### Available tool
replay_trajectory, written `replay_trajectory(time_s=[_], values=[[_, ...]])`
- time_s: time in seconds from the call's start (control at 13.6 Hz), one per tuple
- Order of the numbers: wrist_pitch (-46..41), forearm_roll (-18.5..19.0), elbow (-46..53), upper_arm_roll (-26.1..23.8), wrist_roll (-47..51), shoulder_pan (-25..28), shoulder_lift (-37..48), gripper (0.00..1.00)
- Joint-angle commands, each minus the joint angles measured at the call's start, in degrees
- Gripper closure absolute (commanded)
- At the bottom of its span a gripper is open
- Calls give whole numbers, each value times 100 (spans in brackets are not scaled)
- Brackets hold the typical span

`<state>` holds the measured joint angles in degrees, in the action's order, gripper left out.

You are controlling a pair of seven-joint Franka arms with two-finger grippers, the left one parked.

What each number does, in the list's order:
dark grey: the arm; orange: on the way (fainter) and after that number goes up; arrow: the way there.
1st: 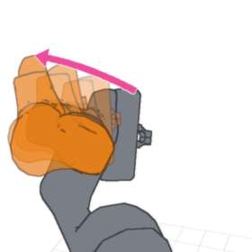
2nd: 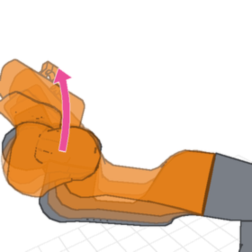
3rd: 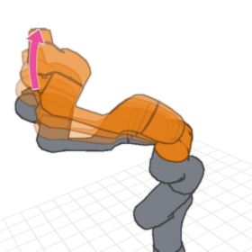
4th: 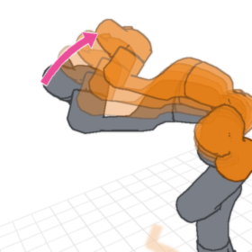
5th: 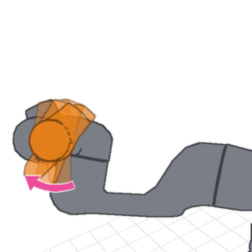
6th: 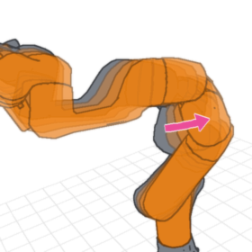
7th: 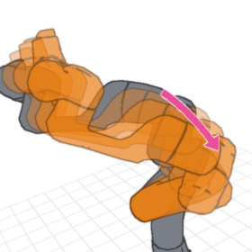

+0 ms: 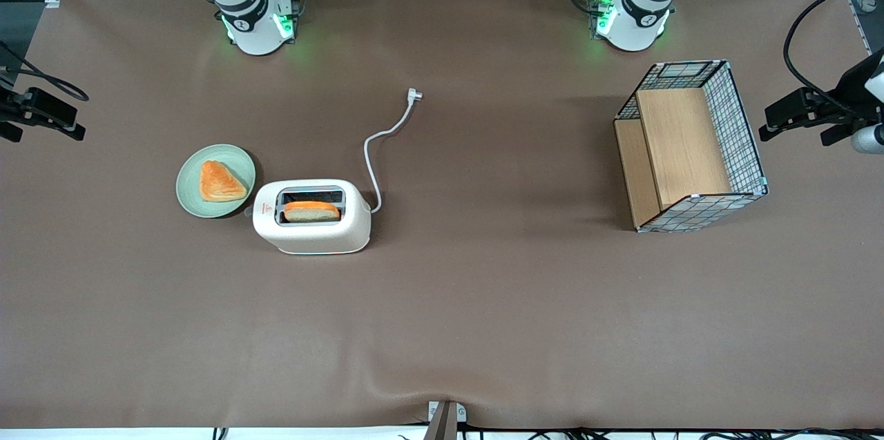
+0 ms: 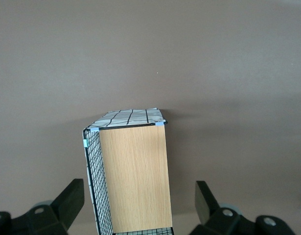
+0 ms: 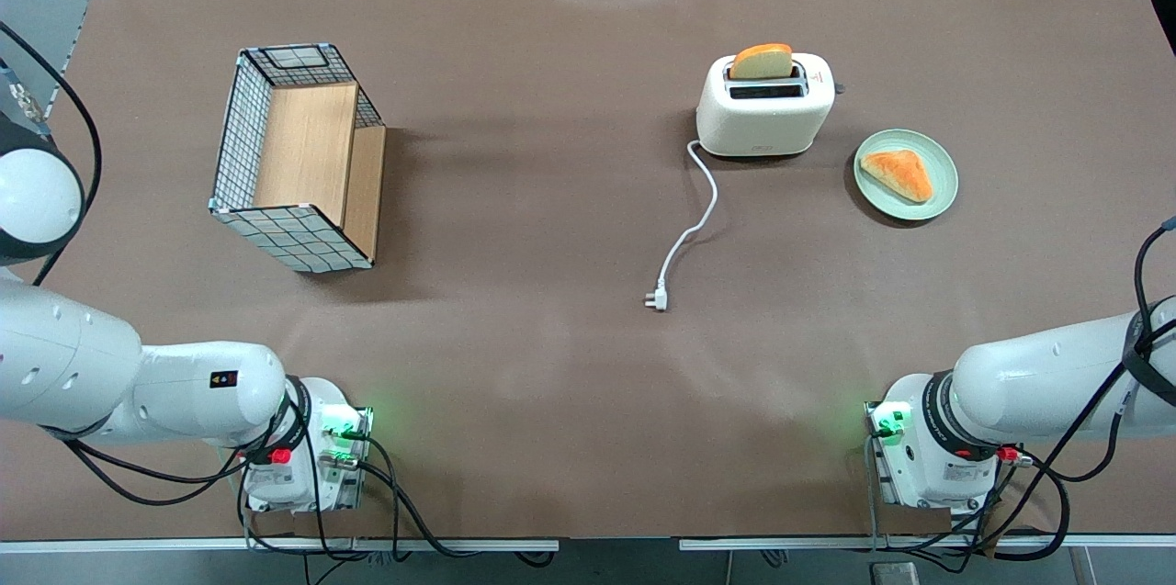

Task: Press toaster button with right arm
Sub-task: 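Move the right gripper toward the side lever of the white toaster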

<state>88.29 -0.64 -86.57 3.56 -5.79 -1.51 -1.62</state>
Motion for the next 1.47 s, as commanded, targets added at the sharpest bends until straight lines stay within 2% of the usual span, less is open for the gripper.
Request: replay_trajectory(time_s=[0.0,0.66,0.88,1.03,1.1,1.17,1.25,1.32,1.39], values=[[-84,100,36,5,61,37,-14,0],[-365,30,0,5,52,37,-268,0],[-322,-452,-113,13,87,-7,-558,0],[-129,-541,-280,5,105,10,-699,4],[-102,-620,-351,13,113,28,-752,17],[-84,-760,-386,5,105,10,-874,37],[-75,-875,-395,5,87,2,-962,50],[-75,-928,-387,5,87,1,-1042,69],[-67,-937,-395,5,87,19,-1095,81]])
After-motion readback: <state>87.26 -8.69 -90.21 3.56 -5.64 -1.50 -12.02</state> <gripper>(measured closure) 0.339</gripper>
